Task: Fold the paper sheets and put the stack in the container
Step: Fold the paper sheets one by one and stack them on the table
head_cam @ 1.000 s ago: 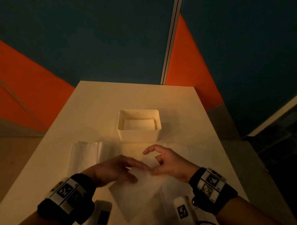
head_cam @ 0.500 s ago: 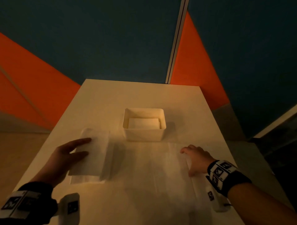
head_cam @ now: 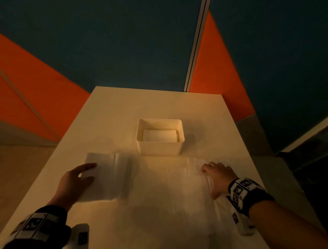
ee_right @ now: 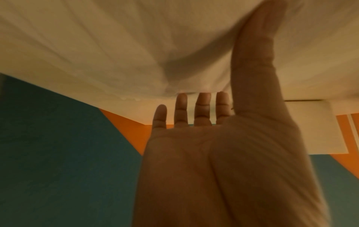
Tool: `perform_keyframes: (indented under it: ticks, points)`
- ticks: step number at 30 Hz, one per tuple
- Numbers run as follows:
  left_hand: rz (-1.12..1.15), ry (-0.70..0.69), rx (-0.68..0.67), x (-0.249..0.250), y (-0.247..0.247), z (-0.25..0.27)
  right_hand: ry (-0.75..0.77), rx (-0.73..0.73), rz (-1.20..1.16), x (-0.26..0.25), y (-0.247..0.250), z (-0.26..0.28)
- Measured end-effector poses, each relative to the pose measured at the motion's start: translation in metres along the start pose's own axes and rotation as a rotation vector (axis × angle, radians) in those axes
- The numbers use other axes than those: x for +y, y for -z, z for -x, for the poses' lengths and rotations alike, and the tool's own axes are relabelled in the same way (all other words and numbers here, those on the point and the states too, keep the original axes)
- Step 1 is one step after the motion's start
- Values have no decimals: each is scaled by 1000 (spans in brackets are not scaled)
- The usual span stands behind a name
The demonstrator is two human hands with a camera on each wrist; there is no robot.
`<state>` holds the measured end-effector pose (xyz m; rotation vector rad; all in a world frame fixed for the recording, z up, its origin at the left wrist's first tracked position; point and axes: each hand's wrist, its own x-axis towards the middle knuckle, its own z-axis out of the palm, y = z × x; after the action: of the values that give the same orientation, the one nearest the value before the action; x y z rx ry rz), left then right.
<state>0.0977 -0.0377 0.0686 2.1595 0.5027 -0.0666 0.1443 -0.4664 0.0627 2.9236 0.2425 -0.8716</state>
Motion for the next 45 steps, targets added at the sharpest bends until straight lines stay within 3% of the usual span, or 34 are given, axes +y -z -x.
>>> perform_keyframes:
  ticks: [6,12,19,24,26,29,34,37,40,45]
  points:
    - [-311,-156,25,7,-7,-1,-4,8,10,-1,3,0]
    - [-501,-203,19,-4,-10,-9,-19,-30,17,-3,8,5]
    - [-590,-208,129,12,-9,-13,69,4,-296,8,37,17]
    - [-387,-346,46,50,-28,2,197,107,-575,-5,68,29]
    - [-164,-301,-162,71,-40,13,244,160,-769,-16,78,35]
    - [108,-61,-559,94,-55,27,305,213,-1112,-34,89,45]
    - [400,65,-865,105,-82,41,358,276,-1544,-54,89,52]
    - [711,169,-839,114,-91,46,316,287,-1635,-61,82,51]
    - [892,107,-716,119,-91,41,290,249,-1690,-61,73,49]
    - [761,-69,-562,125,-85,37,262,179,-1764,-54,62,48]
